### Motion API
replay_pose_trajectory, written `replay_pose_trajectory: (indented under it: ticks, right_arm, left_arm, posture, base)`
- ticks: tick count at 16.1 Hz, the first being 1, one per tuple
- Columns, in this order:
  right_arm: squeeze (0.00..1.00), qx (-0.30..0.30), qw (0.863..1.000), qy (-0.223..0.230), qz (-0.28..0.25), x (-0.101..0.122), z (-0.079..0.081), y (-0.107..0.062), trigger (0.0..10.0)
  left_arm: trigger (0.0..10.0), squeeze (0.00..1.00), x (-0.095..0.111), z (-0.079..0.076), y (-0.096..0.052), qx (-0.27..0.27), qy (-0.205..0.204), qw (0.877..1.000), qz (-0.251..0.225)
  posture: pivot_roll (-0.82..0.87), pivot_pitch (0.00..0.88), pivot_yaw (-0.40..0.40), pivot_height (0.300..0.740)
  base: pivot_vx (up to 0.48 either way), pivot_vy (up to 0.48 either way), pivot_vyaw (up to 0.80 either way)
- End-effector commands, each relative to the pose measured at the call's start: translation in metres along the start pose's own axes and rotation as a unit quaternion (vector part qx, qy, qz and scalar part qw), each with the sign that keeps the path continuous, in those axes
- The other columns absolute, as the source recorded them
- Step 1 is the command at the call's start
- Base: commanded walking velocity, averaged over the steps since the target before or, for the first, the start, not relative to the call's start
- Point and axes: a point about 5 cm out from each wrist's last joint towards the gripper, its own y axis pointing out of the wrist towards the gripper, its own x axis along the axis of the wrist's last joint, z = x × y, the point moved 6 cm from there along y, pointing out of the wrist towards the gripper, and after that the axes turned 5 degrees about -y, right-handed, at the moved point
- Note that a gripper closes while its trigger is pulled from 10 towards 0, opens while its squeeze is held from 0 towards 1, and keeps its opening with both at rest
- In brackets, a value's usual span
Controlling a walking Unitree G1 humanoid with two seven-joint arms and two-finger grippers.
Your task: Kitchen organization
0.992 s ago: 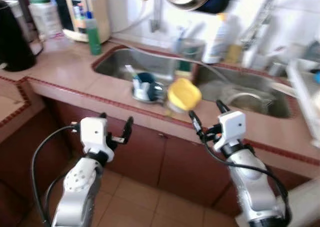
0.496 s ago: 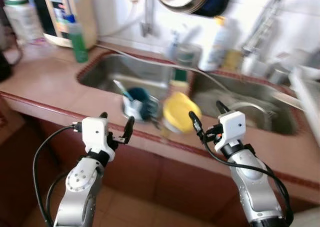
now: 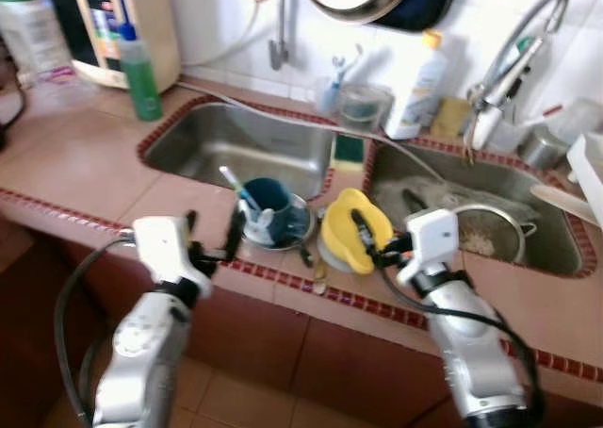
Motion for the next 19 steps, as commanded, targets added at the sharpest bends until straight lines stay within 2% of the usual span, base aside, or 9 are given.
replay_pose_trajectory:
  ticks: [1, 4, 6, 8, 10, 11, 13, 14, 19]
  right_arm:
    - [0.00, 0.002, 1.000, -0.007, -0.011, 0.006, -0.002, 0.001, 10.0]
    - [0.00, 0.019, 1.000, -0.015, -0.011, 0.007, 0.000, 0.000, 10.0]
    - [0.00, 0.058, 0.998, -0.016, -0.007, 0.006, 0.010, -0.005, 10.0]
    - [0.00, 0.096, 0.995, -0.022, 0.002, 0.003, 0.020, -0.012, 10.0]
    - [0.00, 0.106, 0.994, -0.021, 0.007, 0.001, 0.023, -0.017, 10.0]
    - [0.00, 0.105, 0.994, -0.023, 0.008, 0.000, 0.023, -0.020, 10.0]
    - [0.00, 0.104, 0.994, -0.027, 0.011, -0.002, 0.023, -0.021, 10.0]
    - [0.00, 0.105, 0.994, -0.026, 0.011, -0.002, 0.024, -0.022, 10.0]
    - [0.00, 0.109, 0.994, -0.026, 0.012, 0.000, 0.028, -0.023, 10.0]
  left_arm:
    - [10.0, 0.00, 0.006, -0.004, 0.001, -0.010, -0.002, 1.000, -0.006]
    - [10.0, 0.00, 0.009, -0.005, 0.004, -0.016, -0.011, 1.000, -0.006]
    - [10.0, 0.00, 0.008, -0.010, 0.007, -0.027, -0.014, 1.000, 0.000]
    - [10.0, 0.00, -0.001, -0.013, 0.012, -0.031, 0.012, 0.999, 0.027]
    - [10.0, 0.00, -0.014, -0.013, 0.014, -0.025, 0.016, 0.998, 0.054]
    - [10.0, 0.00, -0.014, -0.018, 0.016, -0.032, -0.004, 0.998, 0.056]
    - [10.0, 0.00, -0.012, -0.029, 0.020, -0.047, 0.005, 0.998, 0.052]
    - [10.0, 0.00, -0.009, -0.037, 0.024, -0.057, -0.005, 0.997, 0.047]
    - [10.0, 0.00, 0.006, -0.053, 0.037, -0.078, -0.029, 0.996, 0.028]
  posture:
    - [-0.09, 0.003, -0.054, 0.740]
    - [-0.10, 0.000, -0.055, 0.740]
    - [-0.10, 0.000, -0.053, 0.740]
    - [-0.10, 0.000, -0.052, 0.740]
    - [-0.12, 0.000, -0.045, 0.740]
    - [-0.12, 0.000, -0.043, 0.740]
    - [-0.13, 0.000, -0.037, 0.740]
    - [-0.13, 0.000, -0.036, 0.740]
    - [-0.14, 0.000, -0.031, 0.740]
  base:
    - [0.000, 0.000, 0.00]
    - [0.000, 0.000, 0.00]
    - [0.000, 0.000, 0.00]
    - [0.000, 0.000, 0.00]
    - [0.000, 0.000, 0.00]
    - [0.000, 0.000, 0.00]
    - [0.000, 0.000, 0.00]
    - [0.000, 0.000, 0.00]
    - [0.000, 0.000, 0.00]
